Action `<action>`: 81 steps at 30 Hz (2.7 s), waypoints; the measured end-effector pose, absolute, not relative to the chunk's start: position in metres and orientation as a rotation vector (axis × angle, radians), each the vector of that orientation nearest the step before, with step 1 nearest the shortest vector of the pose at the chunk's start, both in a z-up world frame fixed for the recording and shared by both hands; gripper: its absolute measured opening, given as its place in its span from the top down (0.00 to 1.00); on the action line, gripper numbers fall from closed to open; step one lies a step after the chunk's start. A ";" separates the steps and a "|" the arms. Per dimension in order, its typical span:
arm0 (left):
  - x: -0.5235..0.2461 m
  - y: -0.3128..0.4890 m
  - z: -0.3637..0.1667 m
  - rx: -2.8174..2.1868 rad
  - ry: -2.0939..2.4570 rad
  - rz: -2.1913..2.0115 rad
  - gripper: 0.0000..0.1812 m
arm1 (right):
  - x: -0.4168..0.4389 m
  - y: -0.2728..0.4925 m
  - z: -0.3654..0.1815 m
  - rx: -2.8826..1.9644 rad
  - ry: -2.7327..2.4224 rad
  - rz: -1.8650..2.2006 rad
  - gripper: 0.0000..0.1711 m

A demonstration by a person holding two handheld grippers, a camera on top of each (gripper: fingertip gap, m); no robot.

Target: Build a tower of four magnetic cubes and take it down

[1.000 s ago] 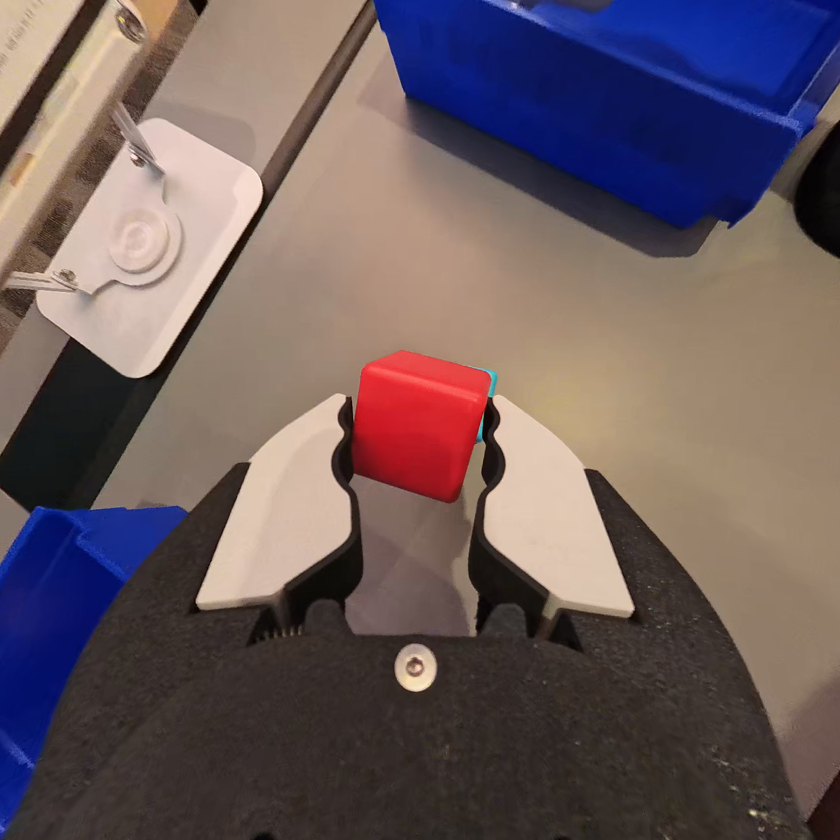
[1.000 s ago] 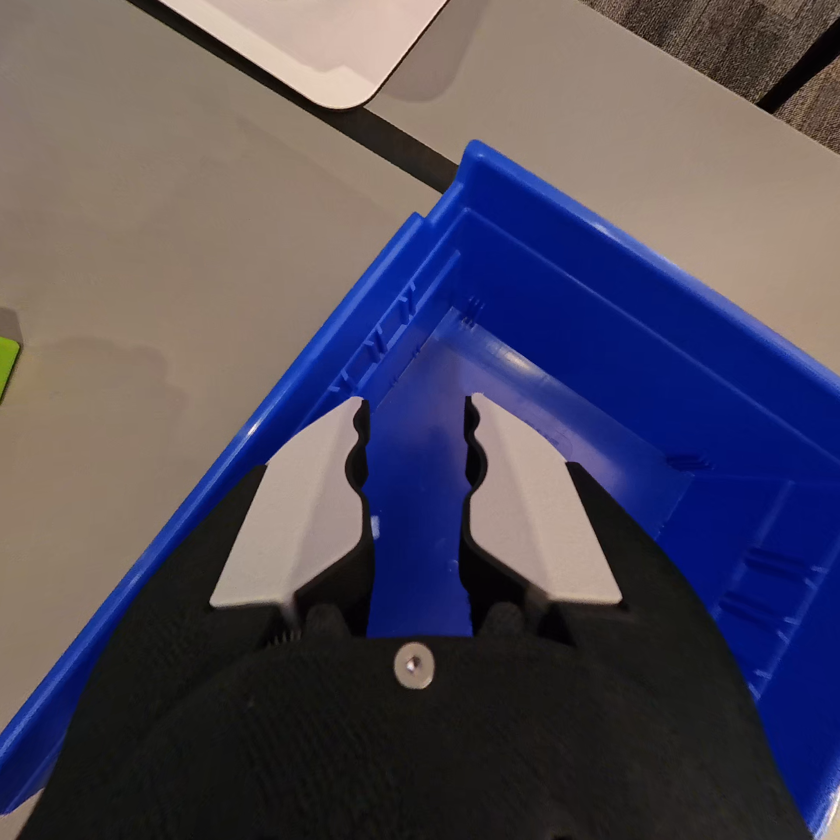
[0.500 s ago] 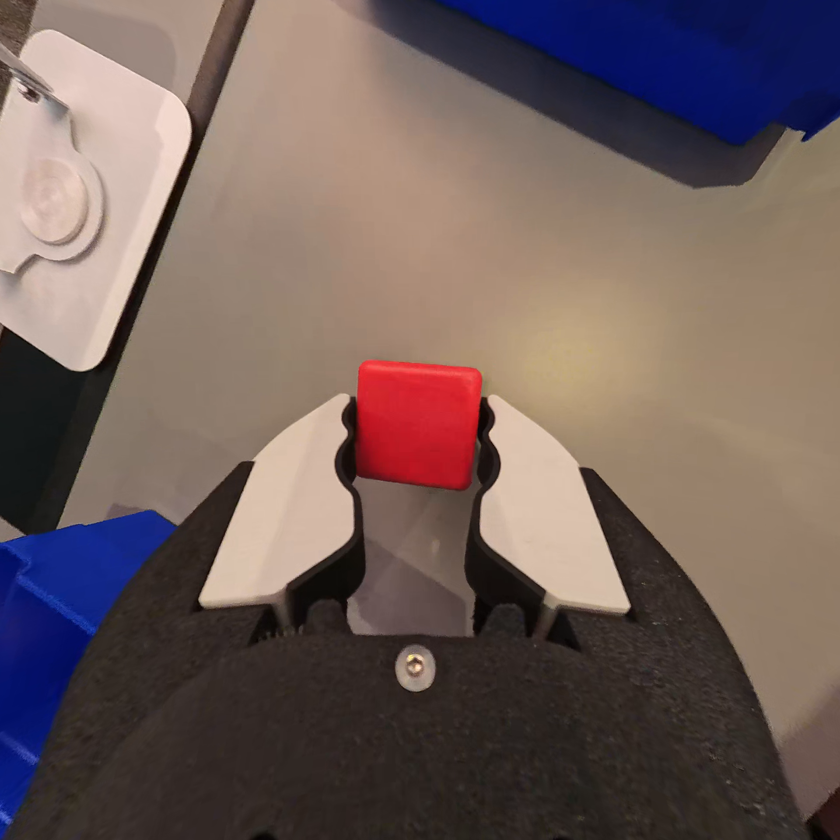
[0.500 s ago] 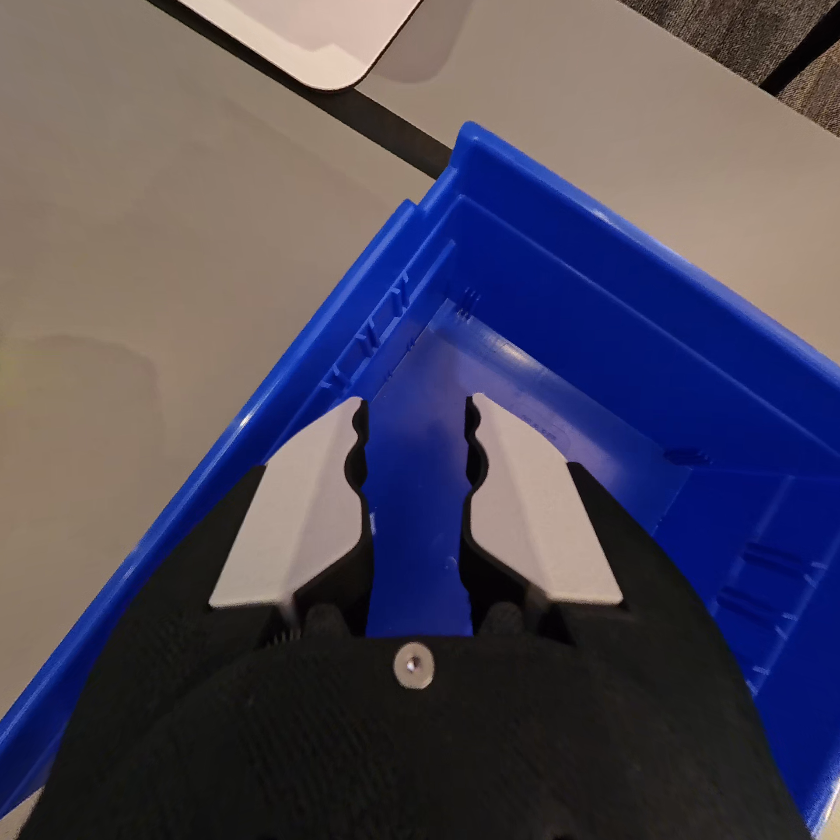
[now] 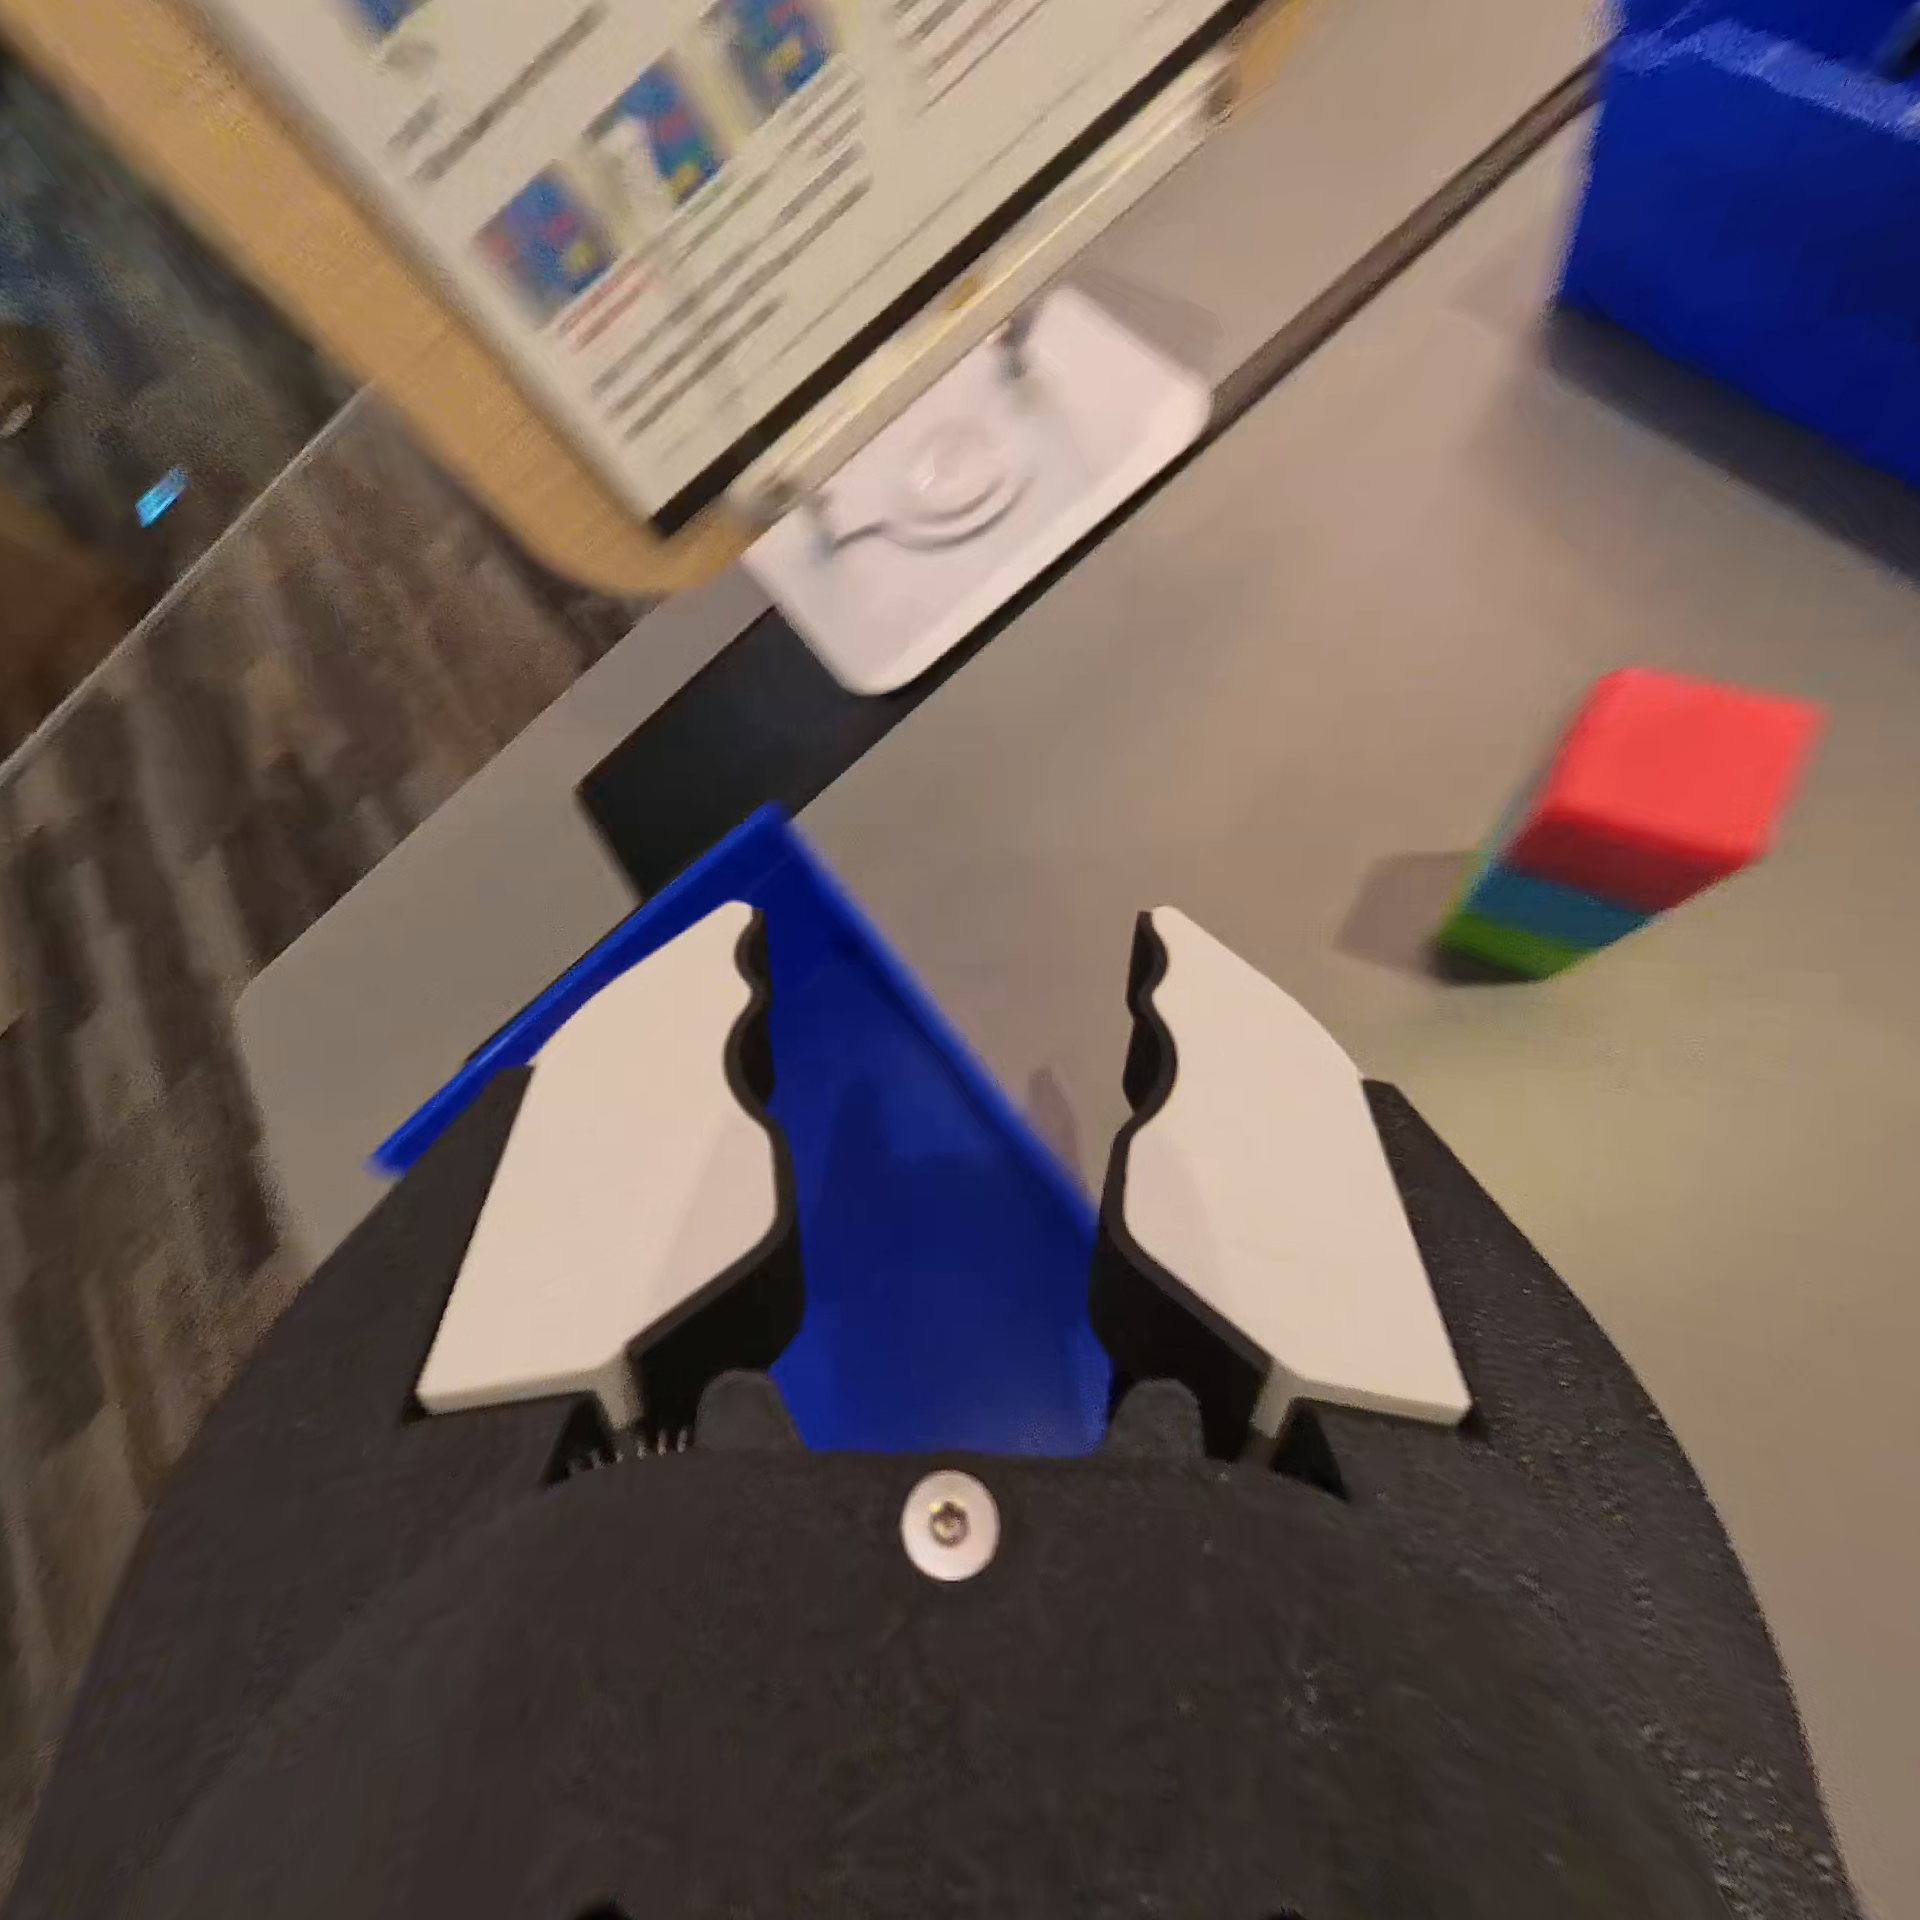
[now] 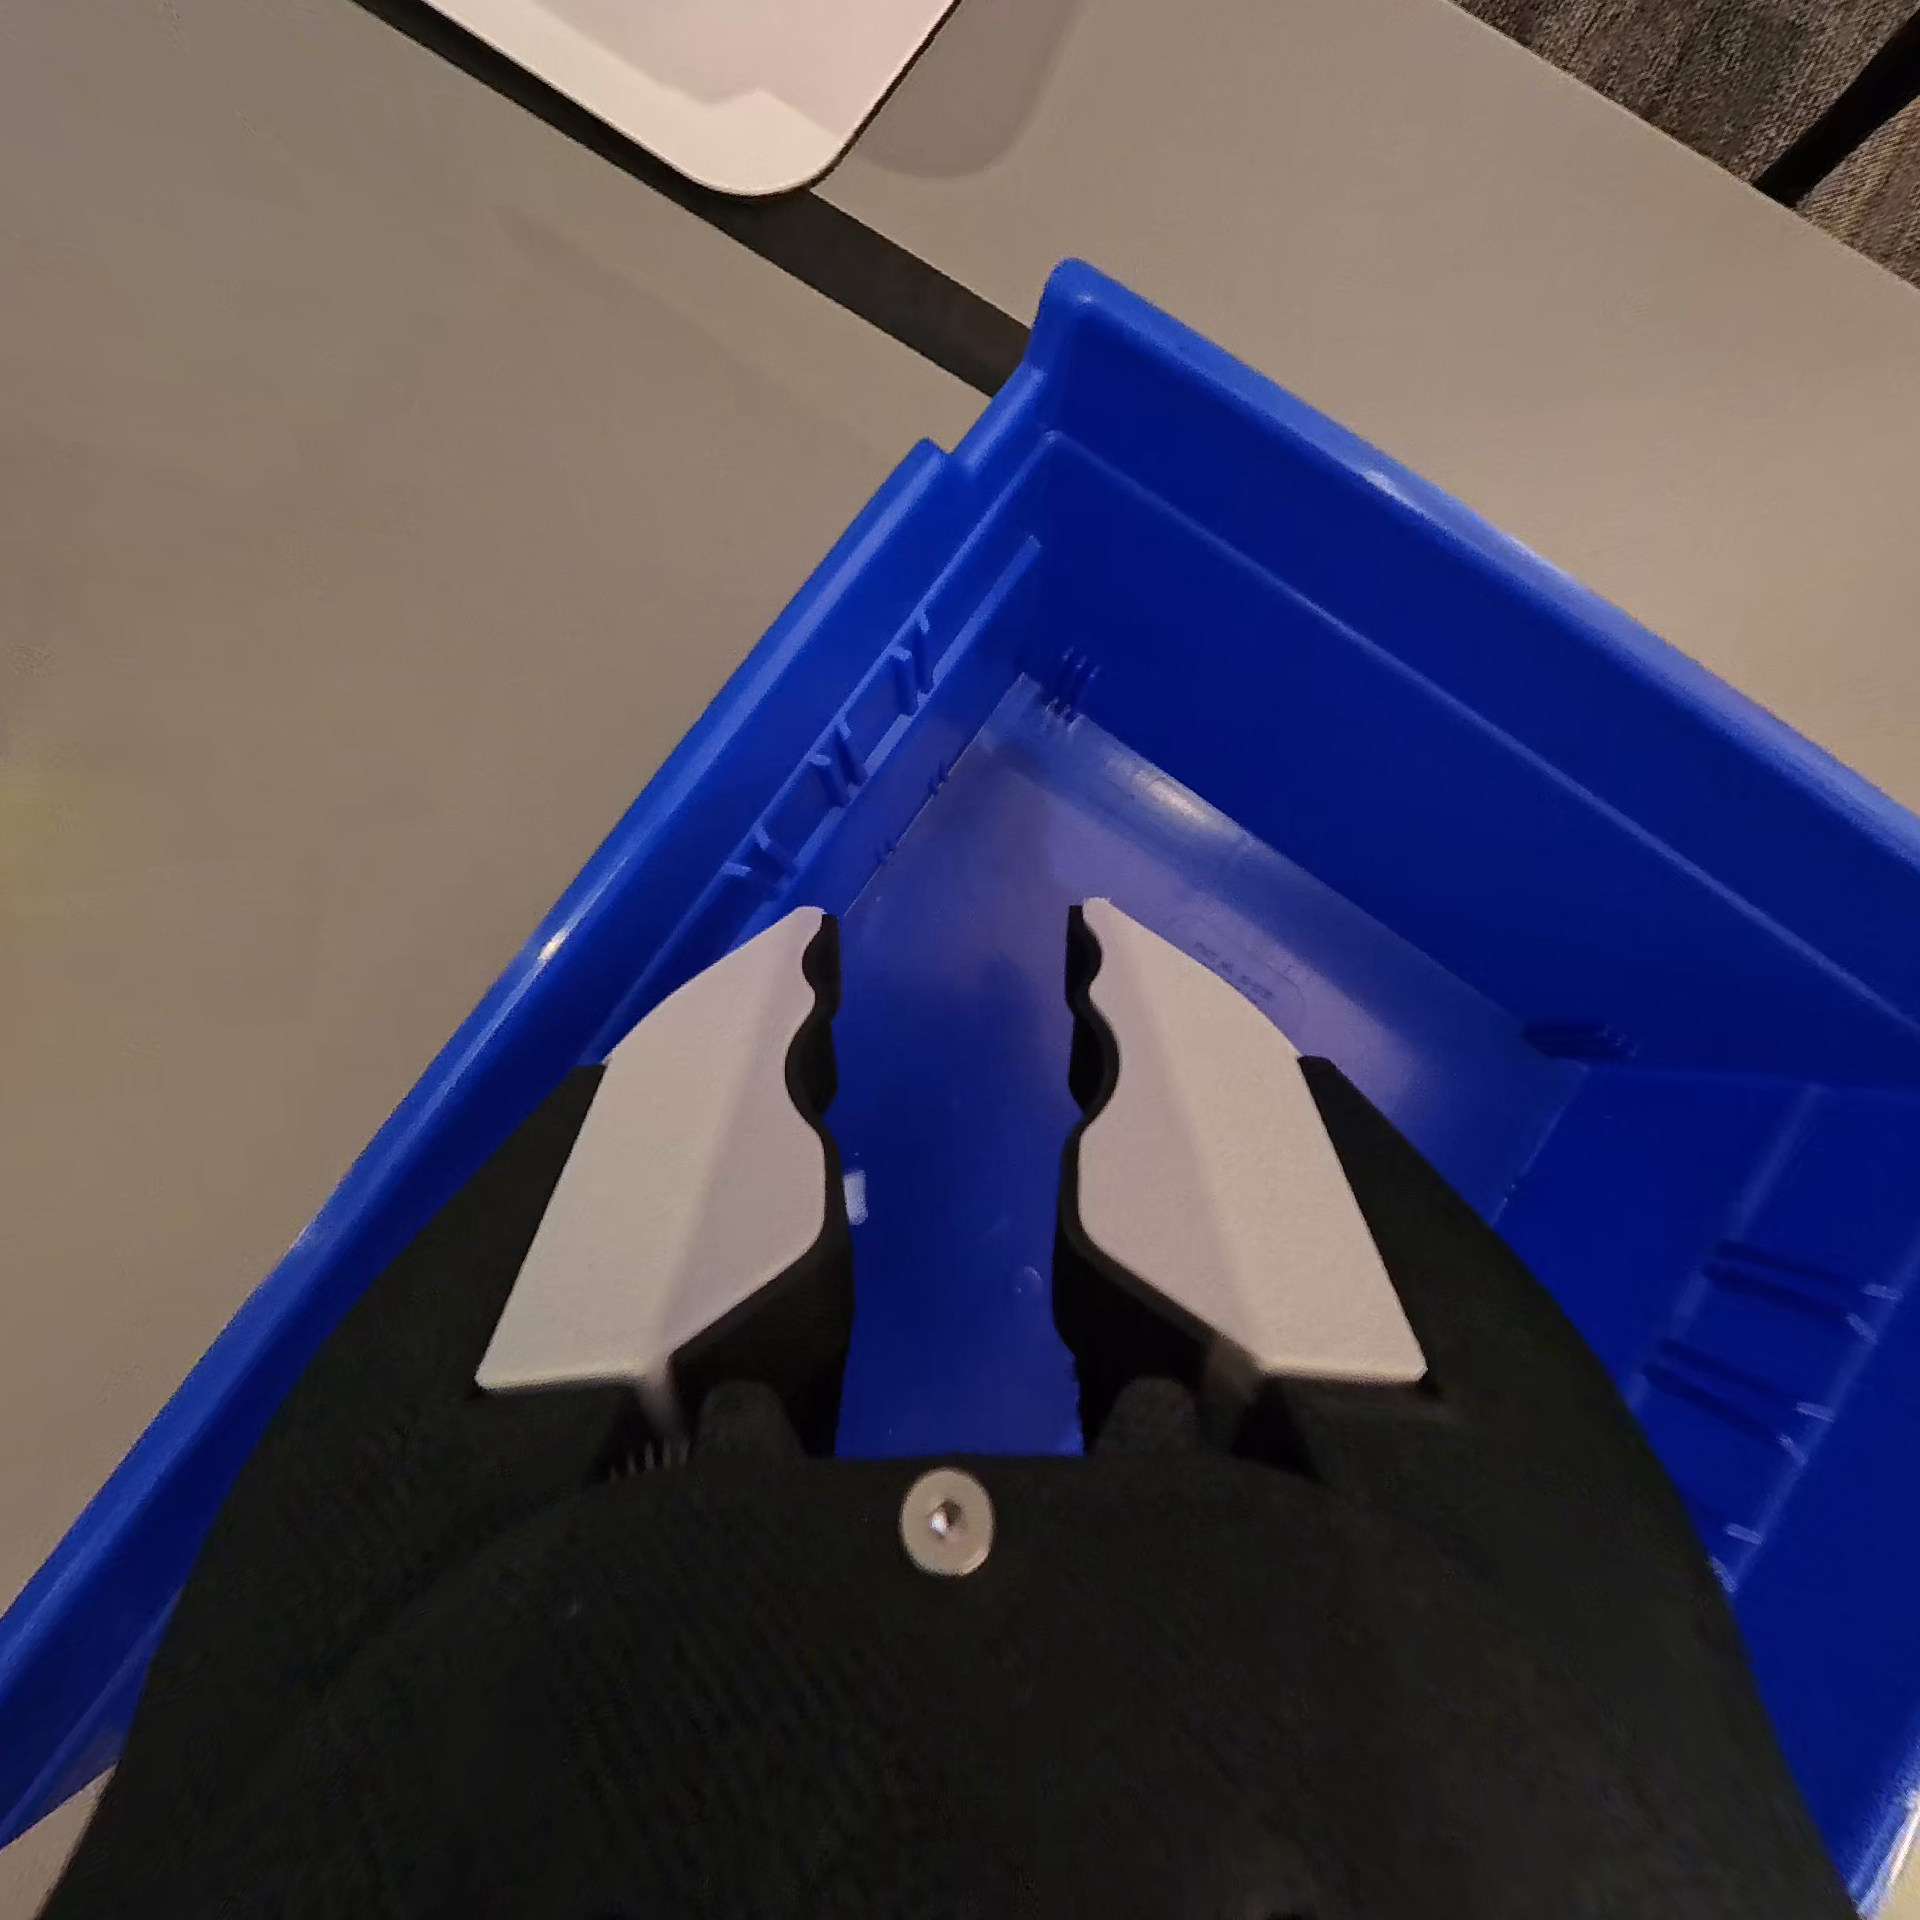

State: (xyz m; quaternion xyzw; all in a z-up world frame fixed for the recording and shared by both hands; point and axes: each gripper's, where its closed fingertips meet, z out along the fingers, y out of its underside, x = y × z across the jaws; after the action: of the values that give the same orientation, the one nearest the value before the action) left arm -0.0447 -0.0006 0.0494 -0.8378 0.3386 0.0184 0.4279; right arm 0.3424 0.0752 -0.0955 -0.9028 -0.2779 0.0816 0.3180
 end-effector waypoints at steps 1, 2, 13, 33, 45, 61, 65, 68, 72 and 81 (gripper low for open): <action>-0.070 0.003 0.043 -2.124 0.840 0.096 0.66 | 0.343 0.075 -0.096 -2.377 -0.728 0.217 0.74; -0.094 0.008 0.032 -2.168 0.858 0.153 0.66 | 0.343 0.075 -0.097 -2.380 -0.727 0.219 0.74; -0.213 0.059 -0.088 -2.529 0.835 0.349 0.69 | 0.339 0.072 -0.107 -2.414 -0.766 0.199 0.74; -0.228 0.061 -0.134 -2.694 0.923 0.432 0.71 | 0.335 0.068 -0.116 -2.445 -0.820 0.194 0.73; -0.114 0.007 0.029 -2.192 0.960 0.394 0.71 | 0.337 0.068 -0.115 -2.446 -0.818 0.191 0.73; 0.095 -0.050 -0.006 -2.086 1.300 0.005 0.72 | 0.334 0.066 -0.111 -2.440 -0.838 0.175 0.73; 0.099 -0.052 -0.006 -2.085 1.305 0.001 0.72 | 0.334 0.066 -0.114 -2.451 -0.849 0.150 0.73; 0.101 -0.054 -0.006 -2.074 1.325 0.020 0.72 | 0.335 0.066 -0.114 -2.454 -0.849 0.154 0.73; 0.101 -0.054 -0.013 -2.087 1.347 0.056 0.72 | 0.335 0.066 -0.115 -2.457 -0.848 0.156 0.73; 0.103 -0.044 -0.013 -2.054 1.322 0.117 0.67 | 0.336 0.065 -0.119 -2.476 -0.859 0.146 0.73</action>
State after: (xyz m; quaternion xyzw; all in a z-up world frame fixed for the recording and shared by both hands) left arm 0.1030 -0.0438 -0.0125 -0.7895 0.5082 0.0450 0.3412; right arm 0.3358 0.0648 -0.1192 -0.9120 -0.3163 0.0539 0.2557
